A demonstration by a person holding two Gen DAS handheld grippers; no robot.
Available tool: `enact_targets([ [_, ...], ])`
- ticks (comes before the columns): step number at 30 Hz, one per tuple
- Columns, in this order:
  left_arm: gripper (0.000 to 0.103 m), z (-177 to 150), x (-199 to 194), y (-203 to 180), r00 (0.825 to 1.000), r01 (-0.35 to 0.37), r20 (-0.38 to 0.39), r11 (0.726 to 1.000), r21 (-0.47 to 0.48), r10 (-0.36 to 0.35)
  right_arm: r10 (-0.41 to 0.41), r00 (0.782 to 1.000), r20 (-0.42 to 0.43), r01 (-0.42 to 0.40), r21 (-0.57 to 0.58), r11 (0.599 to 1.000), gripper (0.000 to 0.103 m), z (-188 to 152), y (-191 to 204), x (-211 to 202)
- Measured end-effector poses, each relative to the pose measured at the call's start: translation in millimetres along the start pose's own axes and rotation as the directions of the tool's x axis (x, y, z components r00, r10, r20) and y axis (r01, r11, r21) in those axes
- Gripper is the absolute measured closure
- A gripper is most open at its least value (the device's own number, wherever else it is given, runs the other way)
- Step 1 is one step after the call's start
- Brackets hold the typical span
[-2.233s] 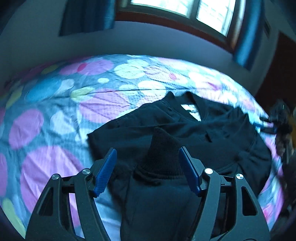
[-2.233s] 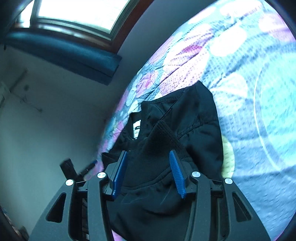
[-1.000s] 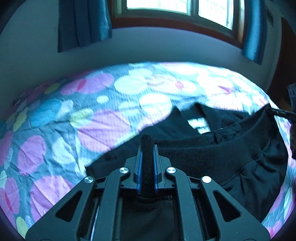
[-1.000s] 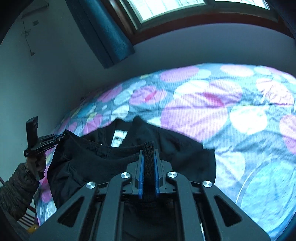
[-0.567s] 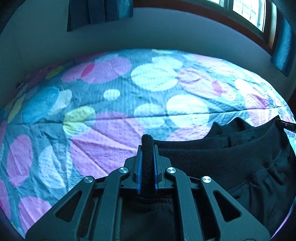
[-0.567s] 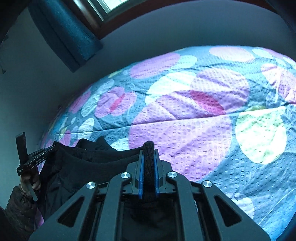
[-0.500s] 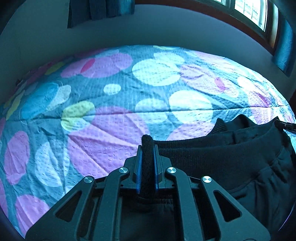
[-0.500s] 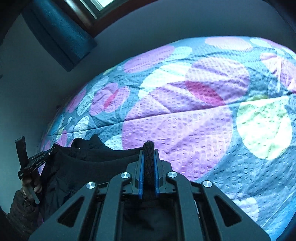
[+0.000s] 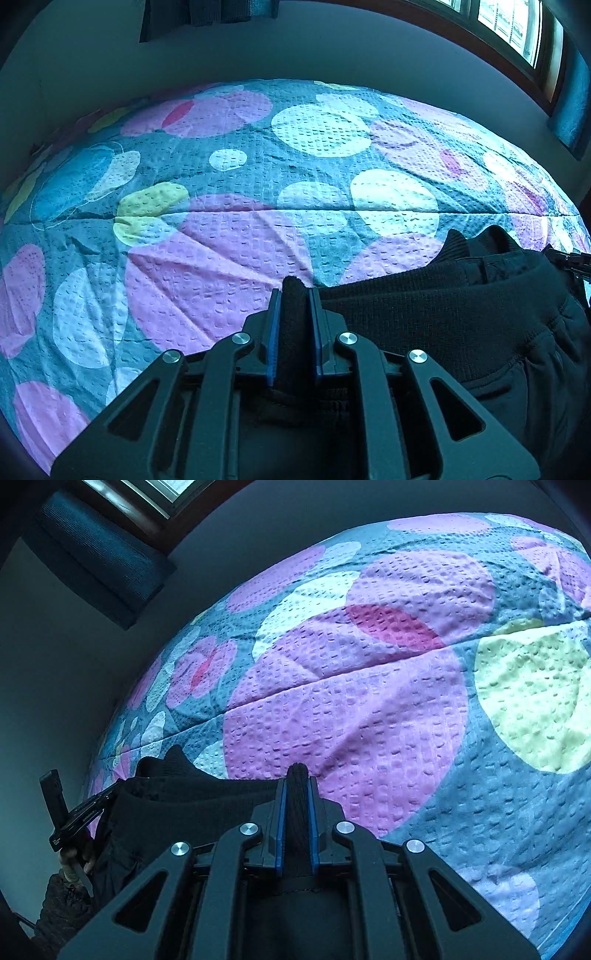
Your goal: Fold small clothes
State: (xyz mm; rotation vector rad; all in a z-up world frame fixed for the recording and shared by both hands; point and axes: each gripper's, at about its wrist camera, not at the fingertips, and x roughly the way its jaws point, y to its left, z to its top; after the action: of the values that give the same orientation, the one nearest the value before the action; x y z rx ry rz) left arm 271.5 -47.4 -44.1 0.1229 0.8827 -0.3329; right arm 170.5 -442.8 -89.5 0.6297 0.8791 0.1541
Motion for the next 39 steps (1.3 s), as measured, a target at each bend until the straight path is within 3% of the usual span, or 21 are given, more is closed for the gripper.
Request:
enact_targets([
  [7,0.087,-1.3,1.6,0.2,1.0,-0.008,-0.003,1.0,0.006,0.008,0.022,1.0,-0.001,-0.022,0.029,0.999,0.093,-0.5,-3.5,-1.3],
  [10,0.077,-1.1,2.0,2.8,1.0,-0.027,-0.005,1.0,0.0,0.027,0.046,0.999,-0.002,-0.046,0.062,0.997,0.088,0.2,-8.2,-2.5],
  [13,0.061,-0.3,0.1,7.9,0.999,-0.046,-0.008,0.999,-0.022,0.046,0.059,0.998,0.008,-0.059,0.085,0.995,0.081,-0.6,-10.8,-7.0],
  [18,0.043,-4.2,-12.8,15.2,0.999,-0.043,-0.016,0.997,-0.057,0.042,0.017,1.0,0.026,-0.019,0.078,0.997,0.071,-3.5,-4.5,-18.2],
  [24,0.034,-15.8,-43.2,16.0,0.999,-0.049,-0.007,0.998,-0.05,0.049,-0.015,0.998,0.059,0.01,0.081,0.997,0.068,-9.6,2.7,-35.4],
  [26,0.031,-22.3,-54.7,15.5,0.999,-0.053,-0.001,0.998,-0.037,0.053,-0.029,0.997,0.078,0.022,0.087,0.996,0.058,-13.0,7.2,-43.7],
  [29,0.03,-34.3,-68.4,17.7,0.999,-0.05,-0.005,0.998,-0.036,0.05,-0.057,0.992,0.114,0.049,0.07,0.996,0.053,-19.9,18.6,-57.7],
  [33,0.03,-53.6,-85.9,24.5,0.998,-0.051,-0.028,0.997,-0.054,0.05,-0.028,0.991,0.135,0.022,0.052,0.998,0.052,-30.1,38.9,-72.3],
  [39,0.025,-79.3,-109.0,42.8,0.999,-0.027,-0.035,0.993,-0.117,0.023,0.057,0.991,0.118,-0.058,0.004,0.998,0.043,-48.1,86.7,-73.1],
])
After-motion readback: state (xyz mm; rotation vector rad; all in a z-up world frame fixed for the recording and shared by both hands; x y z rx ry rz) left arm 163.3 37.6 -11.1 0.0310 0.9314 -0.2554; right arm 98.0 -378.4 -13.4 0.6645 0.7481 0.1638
